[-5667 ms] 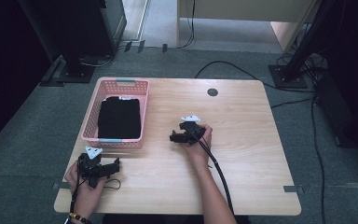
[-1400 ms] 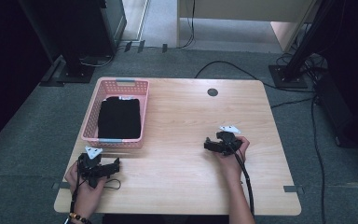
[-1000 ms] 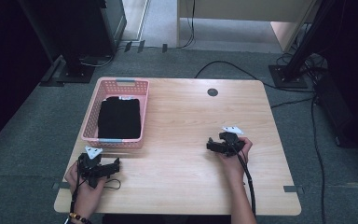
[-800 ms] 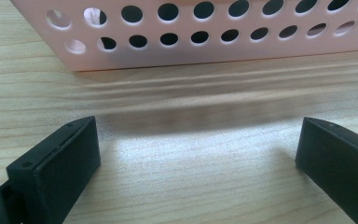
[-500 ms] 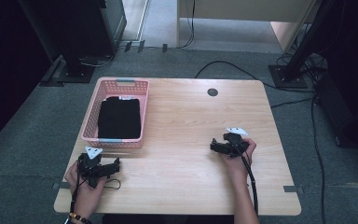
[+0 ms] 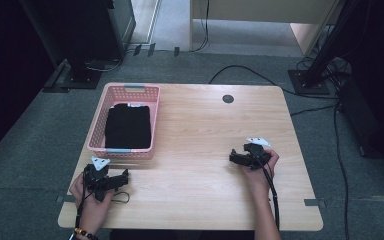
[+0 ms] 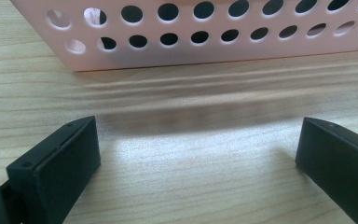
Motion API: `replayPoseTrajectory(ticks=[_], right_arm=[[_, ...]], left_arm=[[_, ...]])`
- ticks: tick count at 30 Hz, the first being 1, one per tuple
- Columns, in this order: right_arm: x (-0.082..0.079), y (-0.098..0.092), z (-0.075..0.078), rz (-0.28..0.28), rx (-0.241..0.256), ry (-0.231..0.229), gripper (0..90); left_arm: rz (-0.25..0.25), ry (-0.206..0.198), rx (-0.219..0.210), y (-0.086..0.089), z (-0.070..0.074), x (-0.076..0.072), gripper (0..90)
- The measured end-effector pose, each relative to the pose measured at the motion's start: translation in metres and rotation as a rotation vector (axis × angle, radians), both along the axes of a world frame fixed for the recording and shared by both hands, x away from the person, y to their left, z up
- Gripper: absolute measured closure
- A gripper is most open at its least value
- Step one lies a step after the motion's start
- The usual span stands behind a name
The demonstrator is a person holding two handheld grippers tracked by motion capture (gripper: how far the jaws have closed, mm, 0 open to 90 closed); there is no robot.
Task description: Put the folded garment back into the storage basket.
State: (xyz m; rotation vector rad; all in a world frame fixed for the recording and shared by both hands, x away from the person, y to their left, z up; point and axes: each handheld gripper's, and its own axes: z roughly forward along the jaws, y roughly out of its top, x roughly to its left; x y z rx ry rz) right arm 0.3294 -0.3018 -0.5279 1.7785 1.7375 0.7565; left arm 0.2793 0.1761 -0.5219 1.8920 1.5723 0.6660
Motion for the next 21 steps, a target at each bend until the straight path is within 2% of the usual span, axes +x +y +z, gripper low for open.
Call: replayPoseTrajectory(ticks=[21], right_arm=[[-0.006,-0.016,0.0,-0.023,0.0,-0.001,0.0]], left_arm=[[0.0,0.0,0.0,0.0,0.0,0.0,0.0]])
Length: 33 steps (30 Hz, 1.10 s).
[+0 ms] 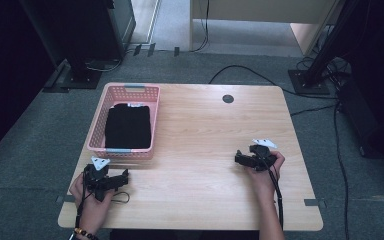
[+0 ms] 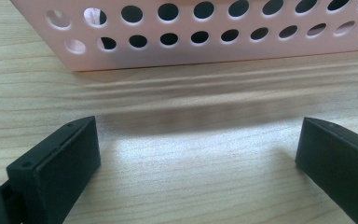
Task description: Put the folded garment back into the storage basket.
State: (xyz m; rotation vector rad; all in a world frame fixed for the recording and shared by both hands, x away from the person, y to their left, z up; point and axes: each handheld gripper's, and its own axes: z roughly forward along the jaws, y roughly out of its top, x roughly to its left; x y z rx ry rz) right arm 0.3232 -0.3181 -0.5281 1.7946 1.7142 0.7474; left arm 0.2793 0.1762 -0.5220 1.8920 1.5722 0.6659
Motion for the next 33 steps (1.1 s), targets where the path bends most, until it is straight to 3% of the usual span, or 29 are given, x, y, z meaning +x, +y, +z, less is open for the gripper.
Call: replayPoseTrajectory(ticks=[33], right_arm=[[-0.011,-0.027,0.0,-0.047,0.001,0.0,0.0]], left_arm=[[0.0,0.0,0.0,0.0,0.0,0.0,0.0]])
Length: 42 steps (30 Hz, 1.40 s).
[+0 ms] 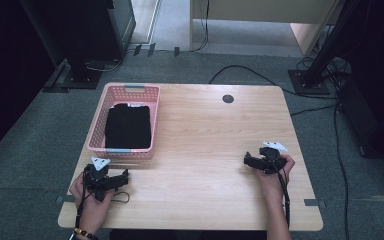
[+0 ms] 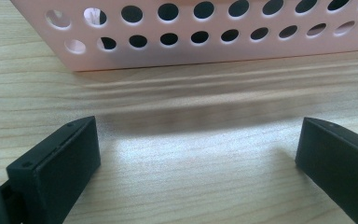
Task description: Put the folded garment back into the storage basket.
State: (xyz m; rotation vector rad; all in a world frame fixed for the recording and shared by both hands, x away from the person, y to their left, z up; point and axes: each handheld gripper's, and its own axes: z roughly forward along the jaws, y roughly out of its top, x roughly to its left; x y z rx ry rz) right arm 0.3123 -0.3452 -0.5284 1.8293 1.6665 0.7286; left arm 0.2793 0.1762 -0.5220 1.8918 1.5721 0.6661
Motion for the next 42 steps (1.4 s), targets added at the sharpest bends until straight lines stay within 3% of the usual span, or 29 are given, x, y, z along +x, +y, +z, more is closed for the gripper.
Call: replayPoseTrajectory(ticks=[42], right_arm=[[-0.015,-0.031,0.0,-0.056,-0.001,0.002,0.0]], left_arm=[[0.0,0.0,0.0,0.0,0.0,0.0,0.0]])
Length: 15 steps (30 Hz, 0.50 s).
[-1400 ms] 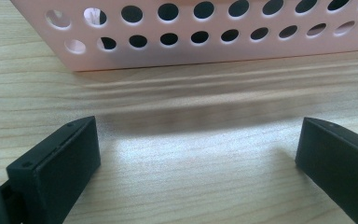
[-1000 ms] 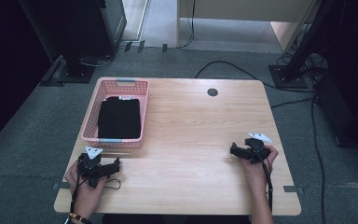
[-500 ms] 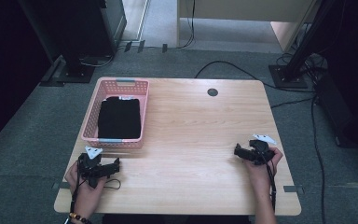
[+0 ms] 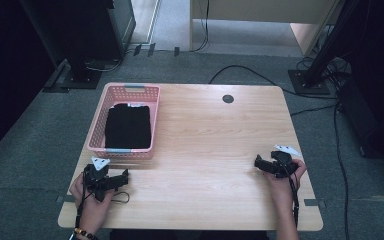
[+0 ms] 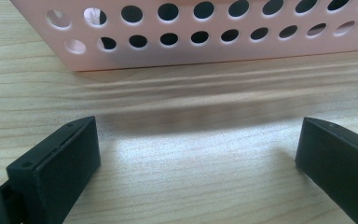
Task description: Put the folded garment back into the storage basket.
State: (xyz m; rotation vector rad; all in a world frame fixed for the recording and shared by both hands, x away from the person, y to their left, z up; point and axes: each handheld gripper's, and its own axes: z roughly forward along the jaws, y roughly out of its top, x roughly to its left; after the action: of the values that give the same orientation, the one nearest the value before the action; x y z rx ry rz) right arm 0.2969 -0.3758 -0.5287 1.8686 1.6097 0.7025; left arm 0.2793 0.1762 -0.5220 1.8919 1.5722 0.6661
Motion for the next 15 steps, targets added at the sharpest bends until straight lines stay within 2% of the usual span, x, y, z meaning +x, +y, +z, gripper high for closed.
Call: replayPoseTrajectory(ticks=[15], right_arm=[[-0.007,-0.011,0.0,-0.02,0.0,0.0,0.0]], left_arm=[[0.0,0.0,0.0,0.0,0.0,0.0,0.0]])
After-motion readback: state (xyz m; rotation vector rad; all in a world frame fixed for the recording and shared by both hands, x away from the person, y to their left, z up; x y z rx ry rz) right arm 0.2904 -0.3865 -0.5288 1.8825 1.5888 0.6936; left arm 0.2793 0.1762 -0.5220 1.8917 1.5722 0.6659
